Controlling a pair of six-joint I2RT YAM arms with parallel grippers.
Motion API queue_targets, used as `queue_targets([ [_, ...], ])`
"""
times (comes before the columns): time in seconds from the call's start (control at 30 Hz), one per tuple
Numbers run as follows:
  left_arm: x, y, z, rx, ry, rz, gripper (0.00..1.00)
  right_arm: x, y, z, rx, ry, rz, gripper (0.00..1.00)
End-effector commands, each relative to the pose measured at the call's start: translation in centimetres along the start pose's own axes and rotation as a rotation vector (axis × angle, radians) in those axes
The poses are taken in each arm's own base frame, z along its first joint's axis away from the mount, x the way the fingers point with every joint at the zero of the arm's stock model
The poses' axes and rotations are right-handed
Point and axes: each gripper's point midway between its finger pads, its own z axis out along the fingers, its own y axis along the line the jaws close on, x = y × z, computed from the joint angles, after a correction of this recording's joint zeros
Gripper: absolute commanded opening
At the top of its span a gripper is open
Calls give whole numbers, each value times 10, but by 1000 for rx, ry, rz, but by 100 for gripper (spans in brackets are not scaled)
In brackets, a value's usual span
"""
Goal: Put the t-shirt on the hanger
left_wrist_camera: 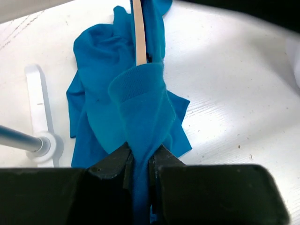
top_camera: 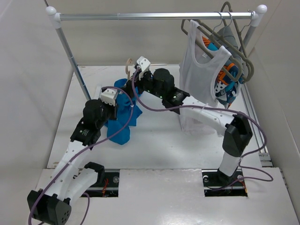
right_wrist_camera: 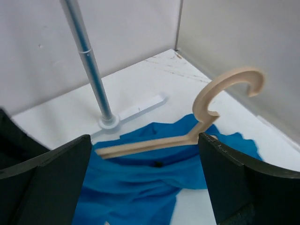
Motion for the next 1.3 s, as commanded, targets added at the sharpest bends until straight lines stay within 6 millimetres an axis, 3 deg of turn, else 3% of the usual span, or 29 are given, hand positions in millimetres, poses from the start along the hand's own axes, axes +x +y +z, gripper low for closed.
queue_targets([
  [0.0,-55,8,-15,-35,-169,-38,0,-44,5,-31,-42,-59,-228,100],
  [0.23,-104,17,-50,-85,-352,46,0,-59,-9,-80,48,-71,-350,100],
  [0.33,-122,20,-76,-113,-442,104,0,-64,-18,-94,90,-68,-379,100],
  [0.37,-129,21,-84,-121,-477,120,0,-55,-22,-94,100,-43,-390,100],
  [0.43,-146,23,-113,-151,-565,161,0,-57,-23,-102,109,-39,-399,100],
  [0.5,-152,25,-129,-172,-609,170,0,-52,-27,-105,115,-16,-398,100],
  [0.53,-160,26,-147,-189,-661,167,0,-52,-29,-106,124,-14,-407,100],
  [0.67,-177,33,-192,-257,-785,146,0,-47,-30,-104,120,8,-415,100],
  [0.87,-201,39,-234,-319,-916,132,0,-55,-27,-97,100,5,-433,100],
  [0.9,-203,42,-234,-333,-912,125,0,-48,-28,-95,97,25,-432,100],
  [0.97,-210,46,-237,-352,-920,115,0,-53,-28,-95,98,16,-432,100],
  [1.0,-212,48,-225,-353,-891,92,0,-53,-28,-95,98,16,-432,100],
  [1.03,-220,53,-228,-380,-893,78,0,-57,-28,-95,100,7,-433,100],
  [1.07,-223,54,-222,-374,-874,70,0,-57,-28,-95,100,7,-433,100],
  [1.1,-223,57,-201,-378,-812,70,0,-57,-28,-95,100,7,-442,100],
  [1.13,-230,59,-201,-381,-817,45,0,-57,-28,-95,100,7,-442,100],
  [1.2,-223,62,-173,-382,-731,32,0,-63,-28,-98,103,-4,-452,100],
  [1.27,-223,64,-164,-383,-703,12,0,-63,-29,-101,113,-2,-452,100],
])
